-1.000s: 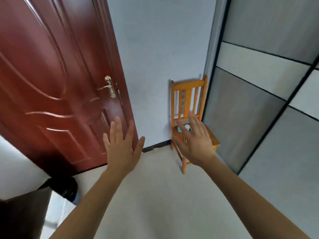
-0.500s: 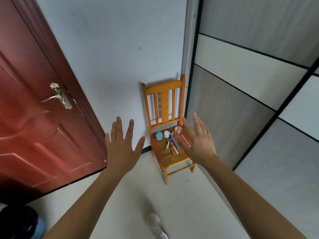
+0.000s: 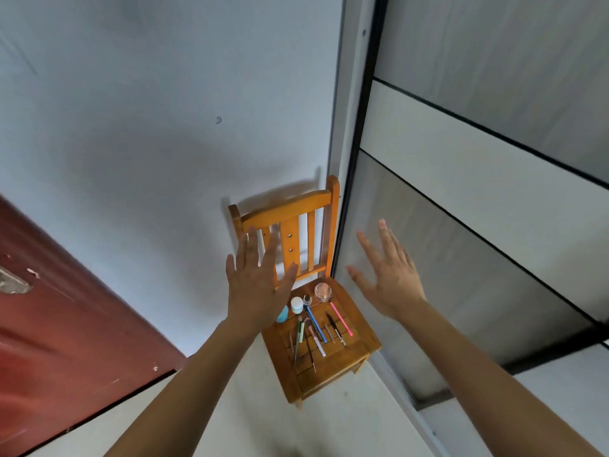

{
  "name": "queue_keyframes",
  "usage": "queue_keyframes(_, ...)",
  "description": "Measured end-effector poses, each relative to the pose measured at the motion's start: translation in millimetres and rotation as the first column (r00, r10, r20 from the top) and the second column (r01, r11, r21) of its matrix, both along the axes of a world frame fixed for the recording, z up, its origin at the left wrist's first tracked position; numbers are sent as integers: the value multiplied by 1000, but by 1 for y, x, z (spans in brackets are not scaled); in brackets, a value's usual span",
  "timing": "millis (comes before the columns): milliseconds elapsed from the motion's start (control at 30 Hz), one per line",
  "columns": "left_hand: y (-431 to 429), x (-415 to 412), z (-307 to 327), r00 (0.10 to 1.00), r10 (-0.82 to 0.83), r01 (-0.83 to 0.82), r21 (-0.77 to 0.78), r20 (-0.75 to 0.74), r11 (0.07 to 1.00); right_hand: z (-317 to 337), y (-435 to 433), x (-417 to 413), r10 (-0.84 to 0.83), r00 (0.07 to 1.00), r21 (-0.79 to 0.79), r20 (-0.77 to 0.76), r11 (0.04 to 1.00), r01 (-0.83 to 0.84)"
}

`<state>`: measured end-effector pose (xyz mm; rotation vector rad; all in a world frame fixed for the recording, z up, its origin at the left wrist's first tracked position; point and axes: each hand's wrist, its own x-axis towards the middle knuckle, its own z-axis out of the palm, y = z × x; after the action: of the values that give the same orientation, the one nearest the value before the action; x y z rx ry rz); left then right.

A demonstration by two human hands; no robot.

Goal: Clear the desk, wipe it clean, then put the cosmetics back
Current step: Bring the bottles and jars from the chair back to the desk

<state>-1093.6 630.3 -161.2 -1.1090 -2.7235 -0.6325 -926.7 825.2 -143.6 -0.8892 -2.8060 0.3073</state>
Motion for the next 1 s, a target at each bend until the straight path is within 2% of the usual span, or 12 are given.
queue_keyframes(233,69,-53,-34,994,79,-68,-159,69,985,-40,88,-60,24,997,-50,67,999,-20)
queue_keyframes(433,111,-89,-69,975,193,-155,-283,112,947,-88,155,-121,158,979,-78,126,986,-149)
queue_keyframes(567,123,-92,-109,947,238,-159,-327,216,931,-140,169,-147,245,953,-141,178,965,-222)
queue_keyframes(800,120,-86,-225,888,255,-66,-444,383,894,-267,156,-151,278,913,-213,299,952,-220)
queue_keyframes(1000,115,-79,-351,805,347,-101,-466,481,879,-387,148,-158,278,900,-276,335,943,-188)
